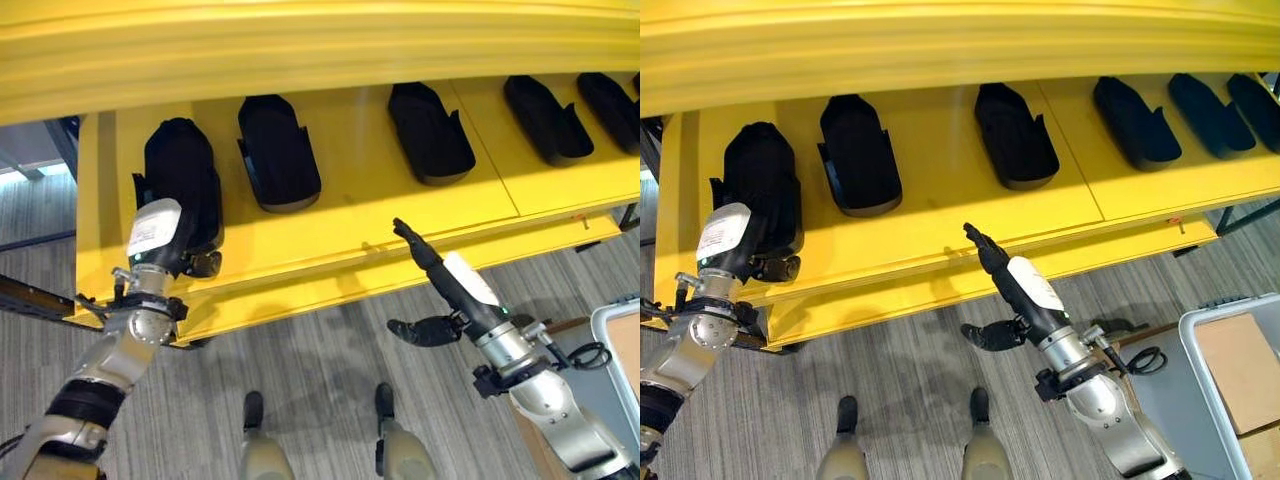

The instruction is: Move parts from the plastic box to the shelf.

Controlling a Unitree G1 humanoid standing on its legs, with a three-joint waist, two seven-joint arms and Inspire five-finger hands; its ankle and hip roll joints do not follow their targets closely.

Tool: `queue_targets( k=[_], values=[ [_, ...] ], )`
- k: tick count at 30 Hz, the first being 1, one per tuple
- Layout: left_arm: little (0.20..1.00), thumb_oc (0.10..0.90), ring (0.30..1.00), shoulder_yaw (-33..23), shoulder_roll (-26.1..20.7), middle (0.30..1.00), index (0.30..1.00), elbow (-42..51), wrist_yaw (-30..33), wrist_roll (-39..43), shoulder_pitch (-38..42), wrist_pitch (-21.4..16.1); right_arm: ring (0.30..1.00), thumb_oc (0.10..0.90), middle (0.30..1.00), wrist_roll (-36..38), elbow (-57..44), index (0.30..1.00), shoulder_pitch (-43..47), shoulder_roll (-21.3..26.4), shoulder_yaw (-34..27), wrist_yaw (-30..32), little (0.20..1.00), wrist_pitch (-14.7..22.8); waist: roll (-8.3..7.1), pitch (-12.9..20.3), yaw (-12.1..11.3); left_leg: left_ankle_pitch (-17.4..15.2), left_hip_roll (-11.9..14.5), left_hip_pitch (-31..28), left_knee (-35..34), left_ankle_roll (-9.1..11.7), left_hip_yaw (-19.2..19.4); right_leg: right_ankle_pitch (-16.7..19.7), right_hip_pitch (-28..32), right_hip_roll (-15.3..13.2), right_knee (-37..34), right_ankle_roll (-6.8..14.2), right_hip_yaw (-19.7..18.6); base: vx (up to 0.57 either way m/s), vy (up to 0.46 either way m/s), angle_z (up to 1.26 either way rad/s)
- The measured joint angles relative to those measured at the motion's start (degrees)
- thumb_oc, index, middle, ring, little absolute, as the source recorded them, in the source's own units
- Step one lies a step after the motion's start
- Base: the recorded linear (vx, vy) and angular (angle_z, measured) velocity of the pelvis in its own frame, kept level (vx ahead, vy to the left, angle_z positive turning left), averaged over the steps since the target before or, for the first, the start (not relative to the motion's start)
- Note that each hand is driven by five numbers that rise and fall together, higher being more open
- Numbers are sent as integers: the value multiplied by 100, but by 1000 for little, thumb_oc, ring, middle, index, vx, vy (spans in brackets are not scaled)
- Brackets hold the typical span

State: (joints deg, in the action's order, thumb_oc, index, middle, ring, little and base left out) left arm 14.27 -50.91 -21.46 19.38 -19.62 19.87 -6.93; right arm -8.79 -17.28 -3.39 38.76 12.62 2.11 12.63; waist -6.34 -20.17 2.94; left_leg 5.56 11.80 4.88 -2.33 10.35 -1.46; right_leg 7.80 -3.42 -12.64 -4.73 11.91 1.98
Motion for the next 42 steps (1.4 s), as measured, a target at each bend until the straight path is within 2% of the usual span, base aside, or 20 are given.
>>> queue_targets(
  k=[2, 5, 9, 11, 15, 19, 25, 42],
  values=[
    [1000, 900, 1000, 342, -198, 1000, 1000, -150, -53, -130, 294, -65, 1000, 900, 1000, -1, 1, 1000, -3, 10, 2, 29, 1000, -1, 94, -79, -5, 0, -2, 0, 5, 0, -7, -2, -4, 0, 20, 2, 3, -45, 1, 1],
    [1000, 900, 1000, 466, -205, 1000, 1000, -655, -321, -64, 866, -104, 1000, 900, 1000, 0, 2, 1000, -51, 24, 1, 69, 1000, -13, 221, -255, 6, -54, -1, 56, 117, -42, -21, -49, -47, -1, 107, 14, 0, -26, 0, 0],
    [1000, 900, 1000, 396, 101, 1000, 1000, -1409, -503, 371, 1349, -81, 1000, 900, 1000, 1, 2, 1000, -51, 50, 4, 67, 1000, -74, 234, -257, 28, -76, -1, 244, 308, -35, -37, -89, -242, -6, 296, -5, -22, -16, -2, 1],
    [1000, 900, 1000, 169, 466, 1000, 1000, -2070, -516, 686, 1778, -131, 1000, 900, 1000, 2, -3, 1000, -42, 112, 16, 54, 1000, -82, 249, -249, -1, -79, -3, 423, 433, -31, -66, -108, -417, -10, 439, -6, -37, -5, 0, 2],
    [1000, 900, 1000, 41, 728, 1000, 1000, -2963, -677, 1044, 2299, -117, 1000, 900, 1000, 6, -27, 1000, -46, 264, 28, 28, 1000, -114, 224, -244, 66, -115, -13, 596, 628, 8, -118, -111, -561, -13, 595, -9, -76, -12, -1, 1],
    [1000, 900, 1000, 10, 723, 1000, 1000, -3072, -724, 1045, 2405, -48, 1000, 900, 1000, 112, -31, 1000, -48, 324, 34, 5, 1000, -187, 179, -241, 134, -114, -23, 708, 744, 7, -128, -110, -620, -8, 598, -10, -125, -5, 2, -1],
    [1000, 900, 1000, -1, 692, 1000, 1000, -3343, -688, 1044, 2578, -46, 1000, 900, 1000, 120, -47, 1000, -51, 332, 225, -12, 1000, -197, -172, -2, 162, -125, -32, 1005, 964, -12, -123, -113, -829, -20, 552, -6, -159, -7, 0, -3],
    [1000, 900, 1000, -100, 635, 1000, 1000, -3667, -652, 1007, 2734, -40, 1000, 900, 1000, 229, -136, 1000, -58, 555, 242, -89, 1000, -197, -132, 27, 182, -130, 1, 1119, 1039, -19, -111, -113, -967, 2, 605, -4, -157, -6, 6, -3]
  ],
)
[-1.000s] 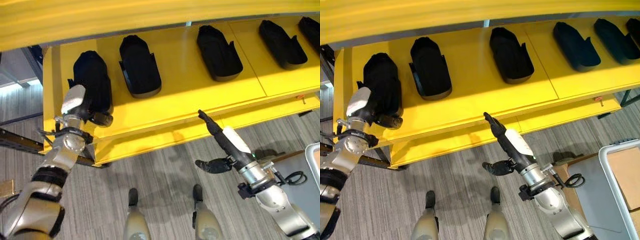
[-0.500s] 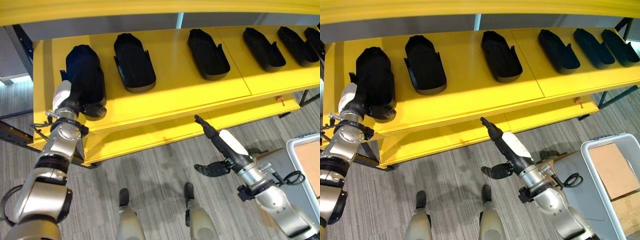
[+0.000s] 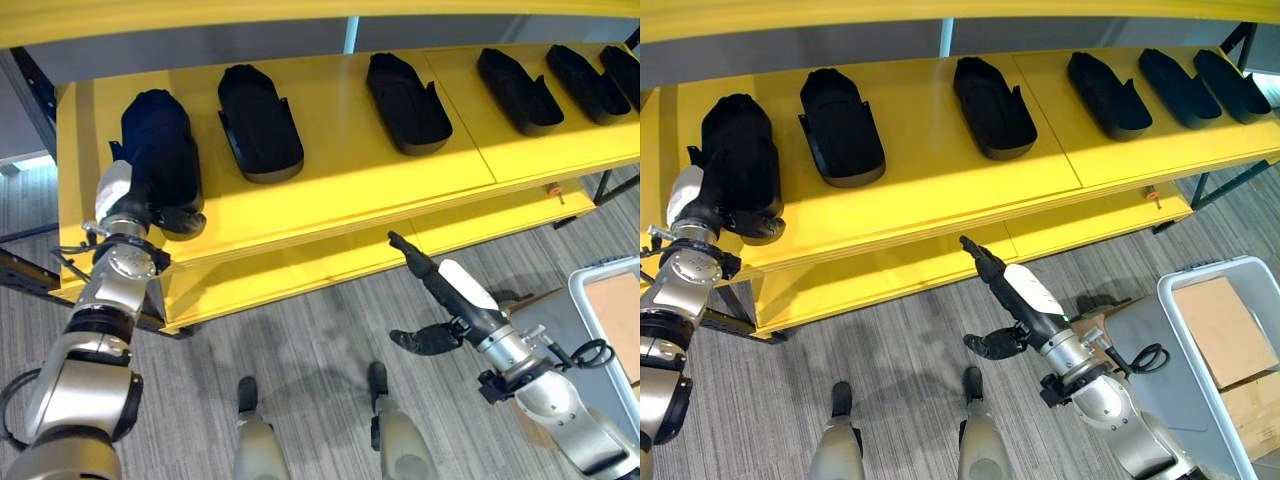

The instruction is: Move parts from the plastic box to the shelf.

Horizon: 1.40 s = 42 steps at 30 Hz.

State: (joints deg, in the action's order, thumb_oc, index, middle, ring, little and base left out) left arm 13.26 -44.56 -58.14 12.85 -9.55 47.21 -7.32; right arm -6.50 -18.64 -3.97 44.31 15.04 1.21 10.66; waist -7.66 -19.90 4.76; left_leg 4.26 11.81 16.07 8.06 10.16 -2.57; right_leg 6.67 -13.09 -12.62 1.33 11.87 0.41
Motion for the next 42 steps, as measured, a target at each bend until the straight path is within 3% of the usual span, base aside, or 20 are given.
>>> queue_targets(
  k=[23, 42],
  values=[
    [1000, 900, 1000, -6, -143, 1000, 1000, -77, -108, -40, -71, 1, 1000, 900, 1000, 0, -184, 1000, -62, 124, -13, -95, 1000, 4, 17, 145, 117, -71, -1, 83, 102, 5, -20, 1, -47, 3, 59, -2, 4, 0, 1, 0],
    [1000, 900, 1000, -185, -191, 1000, 1000, -198, -213, -40, -114, 1, 1000, 900, 1000, 5, -184, 1000, -63, 187, -30, -210, 1000, 4, 202, 130, 136, -140, 6, 81, 123, 19, -21, 9, -53, 9, 86, -12, 16, 0, 0, 0]
  ],
)
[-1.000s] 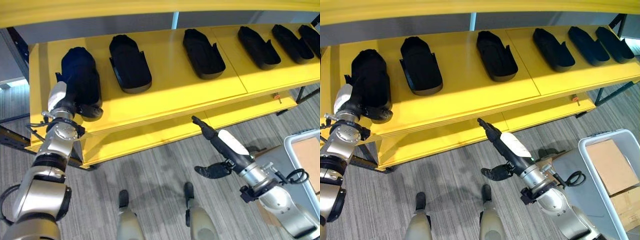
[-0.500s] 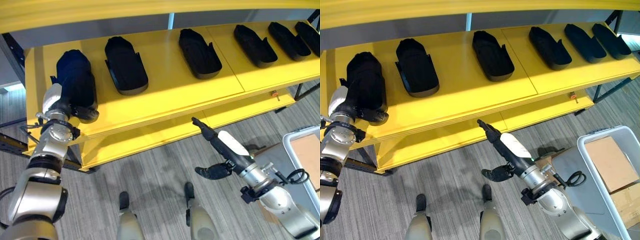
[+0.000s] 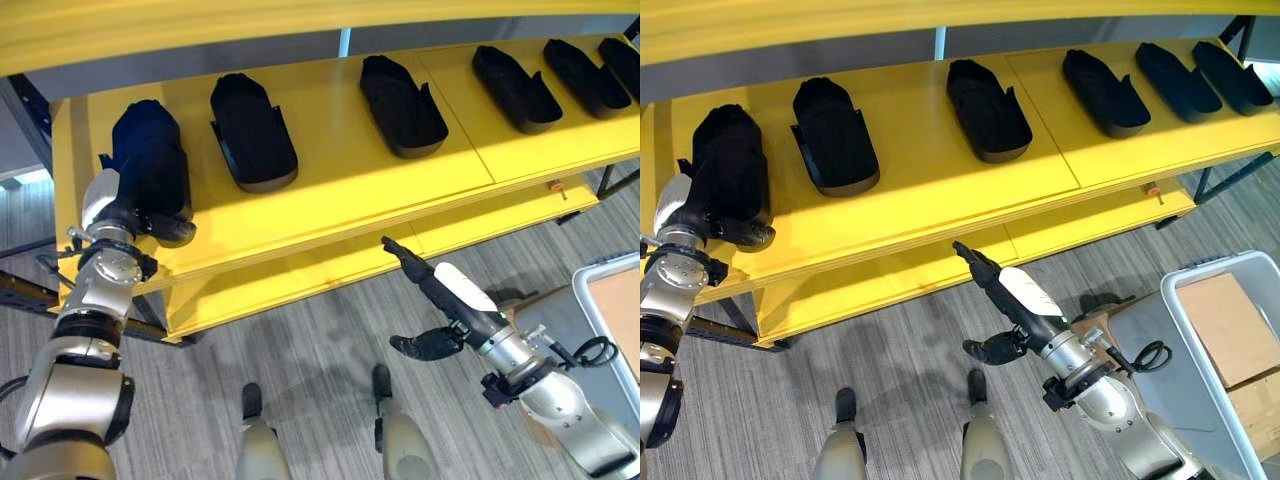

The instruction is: Move parts from the plastic box to the shelf.

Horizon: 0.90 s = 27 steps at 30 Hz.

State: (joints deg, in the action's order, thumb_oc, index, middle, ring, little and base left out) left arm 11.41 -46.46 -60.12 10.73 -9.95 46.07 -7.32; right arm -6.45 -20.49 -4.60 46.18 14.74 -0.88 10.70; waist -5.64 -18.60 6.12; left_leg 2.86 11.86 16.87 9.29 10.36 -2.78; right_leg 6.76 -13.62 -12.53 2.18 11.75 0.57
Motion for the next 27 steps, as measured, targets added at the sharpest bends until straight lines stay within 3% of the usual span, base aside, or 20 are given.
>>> queue_targets(
  k=[27],
  values=[
    [1000, 900, 1000, -277, -198, 1000, 1000, -117, -15, 9, -88, 0, 1000, 900, 1000, 100, 1, 1000, 10, 149, -32, -62, 1000, 0, 54, -18, 10, -98, 6, -8, 85, -13, -6, 27, 23, 4, 32, -30, 32, 0, 0, 0]
  ],
)
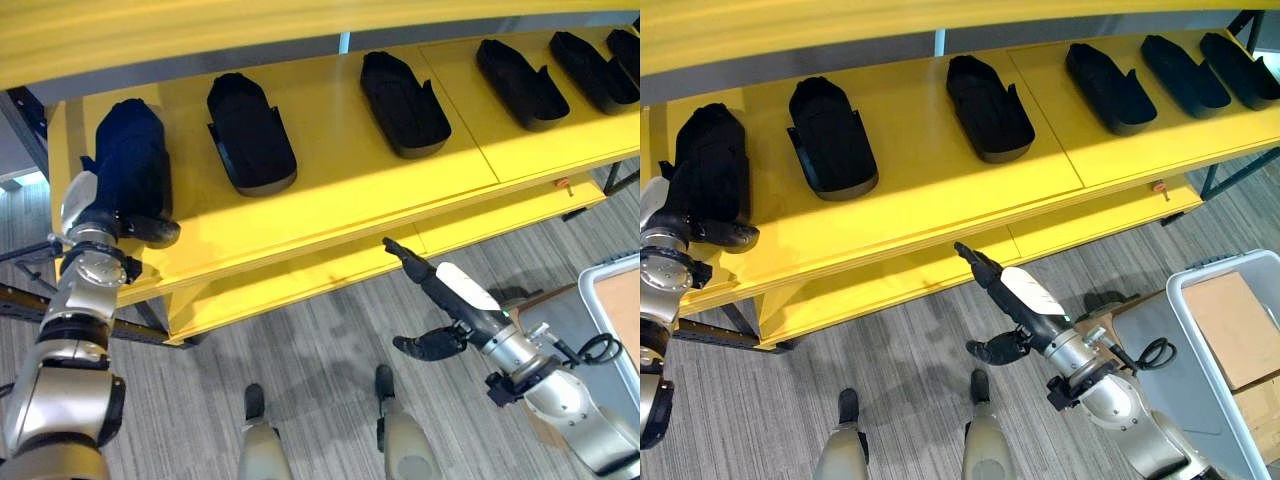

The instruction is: Move parts from the plastic box to the shelf.

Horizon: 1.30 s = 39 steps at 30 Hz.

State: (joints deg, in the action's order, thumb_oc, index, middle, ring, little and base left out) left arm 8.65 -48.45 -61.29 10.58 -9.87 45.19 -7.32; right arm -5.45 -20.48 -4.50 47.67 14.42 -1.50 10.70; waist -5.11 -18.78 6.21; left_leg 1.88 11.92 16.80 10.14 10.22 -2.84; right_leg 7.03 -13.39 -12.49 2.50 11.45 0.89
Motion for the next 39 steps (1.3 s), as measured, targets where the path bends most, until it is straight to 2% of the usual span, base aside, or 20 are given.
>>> queue_targets(
  k=[22, 39],
  values=[
    [1000, 900, 1000, -429, -16, 1000, 1000, -162, 5, 2, -163, 83, 1000, 900, 1000, 0, 2, 1000, 14, 23, -145, -107, 1000, 0, 125, -79, -1, -13, -1, -45, -2, 0, -25, -9, 59, 0, -2, 4, 34, 0, 0, 0],
    [1000, 900, 1000, -872, -15, 1000, 1000, -339, 13, 26, -409, 112, 1000, 900, 1000, 0, 3, 1000, 42, 109, -179, -173, 1000, -1, 138, -85, -9, -41, -3, -184, 43, 20, -32, -68, 211, -5, 31, -28, 62, 0, 0, 0]
  ],
)
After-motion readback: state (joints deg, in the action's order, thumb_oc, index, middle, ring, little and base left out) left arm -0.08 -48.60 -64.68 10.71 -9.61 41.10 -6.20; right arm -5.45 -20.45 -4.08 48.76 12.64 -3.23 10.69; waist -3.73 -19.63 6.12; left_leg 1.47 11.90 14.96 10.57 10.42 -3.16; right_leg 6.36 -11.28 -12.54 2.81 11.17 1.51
